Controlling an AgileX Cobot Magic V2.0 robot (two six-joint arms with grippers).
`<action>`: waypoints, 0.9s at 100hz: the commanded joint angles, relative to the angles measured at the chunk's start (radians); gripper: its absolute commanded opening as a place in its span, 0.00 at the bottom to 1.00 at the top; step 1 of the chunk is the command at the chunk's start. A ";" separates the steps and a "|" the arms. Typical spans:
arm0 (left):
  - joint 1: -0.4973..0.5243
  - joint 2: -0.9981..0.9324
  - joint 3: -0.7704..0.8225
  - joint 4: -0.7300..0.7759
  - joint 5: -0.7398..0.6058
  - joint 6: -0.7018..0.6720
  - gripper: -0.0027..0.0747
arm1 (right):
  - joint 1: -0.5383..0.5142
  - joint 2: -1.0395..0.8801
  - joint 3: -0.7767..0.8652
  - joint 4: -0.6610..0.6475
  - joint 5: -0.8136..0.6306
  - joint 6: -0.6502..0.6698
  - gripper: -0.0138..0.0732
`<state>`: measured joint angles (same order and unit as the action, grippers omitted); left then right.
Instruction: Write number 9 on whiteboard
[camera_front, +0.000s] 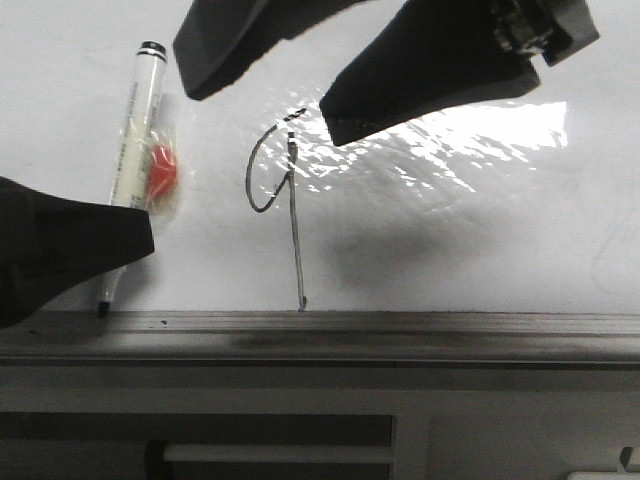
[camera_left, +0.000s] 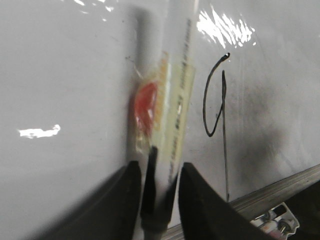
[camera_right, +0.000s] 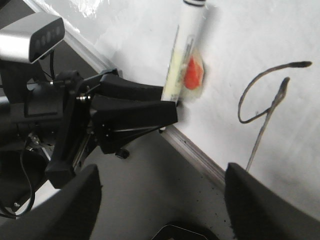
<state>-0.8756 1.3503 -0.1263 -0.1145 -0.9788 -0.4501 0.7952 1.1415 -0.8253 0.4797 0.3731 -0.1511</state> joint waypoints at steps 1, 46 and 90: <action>-0.006 -0.012 -0.013 -0.023 -0.080 -0.041 0.49 | -0.006 -0.013 -0.029 0.003 -0.043 -0.012 0.67; -0.006 -0.026 0.092 -0.002 -0.377 -0.045 0.53 | -0.006 -0.047 -0.021 0.007 -0.073 -0.014 0.39; -0.006 -0.149 0.146 0.104 -0.377 -0.093 0.01 | -0.006 -0.337 0.224 -0.166 -0.307 -0.016 0.09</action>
<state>-0.8780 1.2341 -0.0018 -0.0215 -1.1364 -0.5367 0.7952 0.8746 -0.6409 0.3415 0.1956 -0.1511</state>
